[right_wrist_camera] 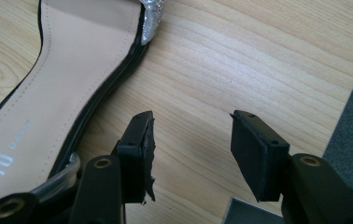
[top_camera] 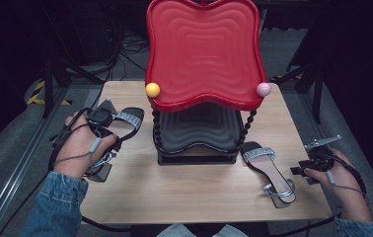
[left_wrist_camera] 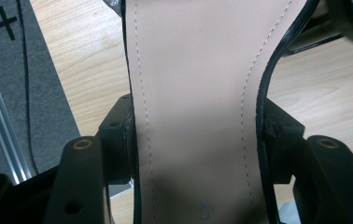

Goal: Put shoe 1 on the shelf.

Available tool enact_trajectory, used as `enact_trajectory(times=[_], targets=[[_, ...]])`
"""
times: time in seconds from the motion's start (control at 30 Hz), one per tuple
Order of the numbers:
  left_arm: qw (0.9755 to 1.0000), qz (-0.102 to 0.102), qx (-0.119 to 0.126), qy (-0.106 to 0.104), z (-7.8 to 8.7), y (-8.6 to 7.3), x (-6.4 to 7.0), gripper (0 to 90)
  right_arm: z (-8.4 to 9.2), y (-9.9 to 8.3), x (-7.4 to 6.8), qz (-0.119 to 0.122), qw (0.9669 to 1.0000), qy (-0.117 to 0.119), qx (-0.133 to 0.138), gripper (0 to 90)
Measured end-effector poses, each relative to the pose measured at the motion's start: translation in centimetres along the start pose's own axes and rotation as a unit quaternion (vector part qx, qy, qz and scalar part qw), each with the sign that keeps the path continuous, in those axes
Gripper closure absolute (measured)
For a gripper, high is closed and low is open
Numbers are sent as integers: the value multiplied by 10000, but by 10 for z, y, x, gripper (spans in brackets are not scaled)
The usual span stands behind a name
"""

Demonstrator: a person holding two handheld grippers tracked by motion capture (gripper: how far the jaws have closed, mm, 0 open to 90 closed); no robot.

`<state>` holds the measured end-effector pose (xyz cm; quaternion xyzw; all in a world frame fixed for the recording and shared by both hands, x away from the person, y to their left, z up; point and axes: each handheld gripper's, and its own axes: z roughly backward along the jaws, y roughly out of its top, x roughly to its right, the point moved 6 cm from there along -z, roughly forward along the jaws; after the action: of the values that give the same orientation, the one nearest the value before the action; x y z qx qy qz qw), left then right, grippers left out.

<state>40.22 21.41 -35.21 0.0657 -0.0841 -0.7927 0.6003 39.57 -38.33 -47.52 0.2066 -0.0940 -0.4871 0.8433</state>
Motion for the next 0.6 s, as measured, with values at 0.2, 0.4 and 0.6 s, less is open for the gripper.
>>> enact_trajectory(times=[0.2,0.4,0.6], targets=[[9999,83,58,58,15,5,1,419,-2,1,-2,13,10000,62,-28,500],[9999,59,136,86,34,12,2,419,-3,1,-2,-2,10000,71,-20,501],[9997,76,221,105,56,18,3,419,-3,1,-2,-4,10000,85,-10,500]])
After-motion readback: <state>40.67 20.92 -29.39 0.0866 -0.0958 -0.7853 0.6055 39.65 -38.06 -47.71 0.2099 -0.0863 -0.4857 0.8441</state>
